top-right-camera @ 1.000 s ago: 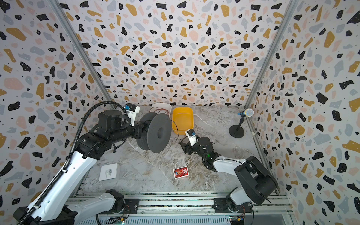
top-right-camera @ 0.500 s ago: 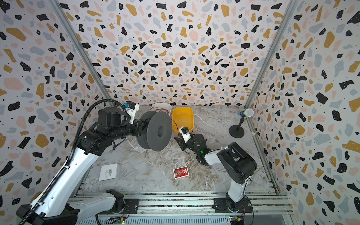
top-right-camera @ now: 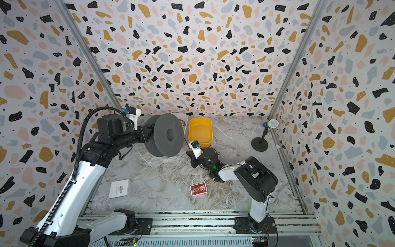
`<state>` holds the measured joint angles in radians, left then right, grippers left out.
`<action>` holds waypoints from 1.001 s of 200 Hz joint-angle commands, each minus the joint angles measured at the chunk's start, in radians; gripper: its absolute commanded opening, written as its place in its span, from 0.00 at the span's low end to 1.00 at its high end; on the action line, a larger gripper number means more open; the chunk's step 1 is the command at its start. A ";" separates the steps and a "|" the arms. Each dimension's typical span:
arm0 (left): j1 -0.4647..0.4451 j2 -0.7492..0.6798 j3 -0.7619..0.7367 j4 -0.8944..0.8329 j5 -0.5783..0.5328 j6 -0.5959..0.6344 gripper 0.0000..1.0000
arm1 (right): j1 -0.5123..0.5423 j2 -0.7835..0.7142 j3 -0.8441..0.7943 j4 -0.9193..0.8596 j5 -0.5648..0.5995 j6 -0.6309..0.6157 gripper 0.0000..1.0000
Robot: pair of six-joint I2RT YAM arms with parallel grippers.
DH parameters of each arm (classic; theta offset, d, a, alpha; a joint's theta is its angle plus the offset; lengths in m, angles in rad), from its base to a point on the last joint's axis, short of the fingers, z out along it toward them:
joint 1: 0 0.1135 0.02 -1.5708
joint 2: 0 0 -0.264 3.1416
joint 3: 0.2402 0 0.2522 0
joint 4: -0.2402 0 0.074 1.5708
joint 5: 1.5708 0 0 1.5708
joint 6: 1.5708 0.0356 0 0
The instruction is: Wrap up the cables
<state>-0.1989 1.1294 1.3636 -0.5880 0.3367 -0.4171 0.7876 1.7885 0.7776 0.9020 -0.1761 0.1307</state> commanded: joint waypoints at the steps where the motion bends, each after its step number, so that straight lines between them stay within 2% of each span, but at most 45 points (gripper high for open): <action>1: 0.040 -0.028 0.006 0.156 -0.015 -0.095 0.00 | 0.056 0.004 0.051 -0.143 0.107 -0.015 0.00; 45: 0.043 -0.043 -0.044 0.222 -0.210 -0.135 0.00 | 0.219 0.003 0.153 -0.328 0.300 -0.094 0.00; 110: 0.041 -0.117 -0.171 0.314 -0.494 -0.140 0.00 | 0.381 -0.007 0.290 -0.523 0.453 -0.230 0.00; 163: 0.005 -0.122 -0.251 0.307 -0.608 -0.100 0.00 | 0.482 -0.054 0.424 -0.682 0.583 -0.369 0.00; 200: -0.045 -0.081 -0.246 0.254 -0.652 -0.046 0.00 | 0.490 -0.101 0.494 -0.763 0.615 -0.407 0.00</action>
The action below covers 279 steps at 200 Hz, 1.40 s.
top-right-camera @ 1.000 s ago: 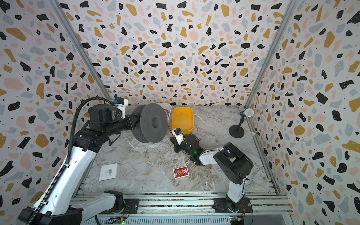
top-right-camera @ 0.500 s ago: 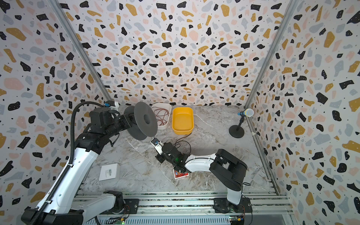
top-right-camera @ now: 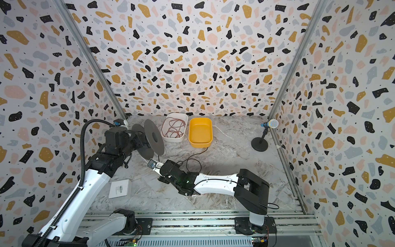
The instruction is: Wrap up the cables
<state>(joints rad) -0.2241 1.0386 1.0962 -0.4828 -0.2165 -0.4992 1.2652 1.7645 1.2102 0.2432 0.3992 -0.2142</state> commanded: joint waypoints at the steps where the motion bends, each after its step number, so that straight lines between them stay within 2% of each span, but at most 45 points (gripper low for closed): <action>1: -0.021 0.011 0.022 0.147 -0.100 0.037 0.00 | 0.013 -0.078 0.064 -0.105 0.041 -0.063 0.00; 50: -0.074 0.061 0.046 0.037 -0.134 0.132 0.00 | -0.002 -0.104 0.131 -0.169 0.177 -0.099 0.00; 84: -0.083 0.080 0.074 -0.035 -0.136 0.177 0.00 | -0.032 -0.081 0.244 -0.288 0.239 -0.052 0.00; 99: -0.084 0.080 0.088 -0.055 -0.133 0.194 0.00 | -0.043 -0.081 0.257 -0.285 0.266 -0.040 0.01; 131: -0.087 0.087 0.107 -0.105 -0.048 0.223 0.00 | -0.097 -0.073 0.272 -0.260 0.228 0.021 0.09; 161: -0.089 0.091 0.107 -0.112 0.052 0.236 0.00 | -0.128 -0.092 0.221 -0.169 0.092 0.064 0.10; 184: -0.089 0.121 0.129 -0.131 0.050 0.237 0.00 | -0.127 -0.095 0.194 -0.110 0.035 0.065 0.11; 221: -0.096 0.141 0.124 -0.130 0.088 0.249 0.00 | -0.137 -0.090 0.160 -0.032 0.028 0.094 0.14; 244: -0.097 0.131 0.100 -0.113 0.094 0.244 0.00 | -0.149 -0.076 0.149 -0.001 -0.035 0.127 0.15; 279: -0.106 0.106 0.089 -0.131 0.118 0.264 0.00 | -0.176 -0.036 0.178 -0.015 -0.039 0.140 0.14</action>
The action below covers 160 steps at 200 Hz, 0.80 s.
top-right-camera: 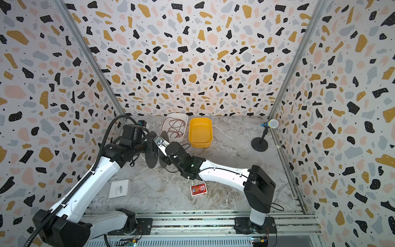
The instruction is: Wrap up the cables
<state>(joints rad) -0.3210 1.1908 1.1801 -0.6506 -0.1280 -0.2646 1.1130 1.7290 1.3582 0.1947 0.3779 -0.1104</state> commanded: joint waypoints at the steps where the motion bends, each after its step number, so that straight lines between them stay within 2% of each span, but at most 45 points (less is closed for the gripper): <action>1: -0.009 -0.047 0.003 0.037 0.029 0.029 0.00 | -0.026 0.000 0.031 0.033 -0.019 0.037 0.14; 43: -0.024 -0.106 -0.074 0.077 0.082 0.012 0.00 | -0.108 0.015 0.075 -0.011 -0.113 0.068 0.14; 67: -0.025 -0.105 -0.054 0.055 0.084 0.030 0.00 | -0.149 0.024 0.111 -0.051 -0.165 0.062 0.17; 94: -0.026 -0.103 -0.022 0.045 0.146 0.045 0.00 | -0.188 0.041 0.140 -0.090 -0.193 0.060 0.17; 160: -0.024 -0.106 0.099 0.023 0.262 0.033 0.00 | -0.341 0.072 0.084 -0.082 -0.470 0.125 0.24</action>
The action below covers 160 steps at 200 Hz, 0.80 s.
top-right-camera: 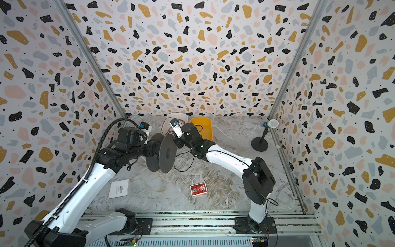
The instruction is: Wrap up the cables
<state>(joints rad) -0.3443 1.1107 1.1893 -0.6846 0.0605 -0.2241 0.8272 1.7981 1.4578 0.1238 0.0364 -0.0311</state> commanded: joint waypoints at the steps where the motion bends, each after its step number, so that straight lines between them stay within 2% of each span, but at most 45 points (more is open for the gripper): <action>1: -0.002 -0.026 0.092 0.057 0.075 -0.007 0.00 | -0.059 0.002 -0.017 -0.010 -0.132 0.047 0.24; 32: -0.002 -0.015 0.182 0.041 0.117 -0.019 0.00 | -0.127 -0.032 -0.093 0.026 -0.245 0.108 0.33; 53: -0.002 -0.011 0.234 0.035 0.130 -0.031 0.00 | -0.158 -0.085 -0.175 0.087 -0.320 0.128 0.46; 96: -0.002 0.018 0.330 0.036 0.190 -0.072 0.00 | -0.179 -0.198 -0.319 0.139 -0.327 0.120 0.75; 132: -0.002 0.041 0.415 0.014 0.180 -0.081 0.00 | -0.181 -0.282 -0.466 0.222 -0.310 0.161 0.83; 160: -0.002 0.053 0.463 0.009 0.167 -0.087 0.00 | -0.183 -0.269 -0.530 0.281 -0.321 0.191 0.84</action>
<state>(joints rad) -0.3443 1.1721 1.5780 -0.7437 0.2123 -0.2844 0.6487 1.5227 0.9627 0.3359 -0.2710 0.1196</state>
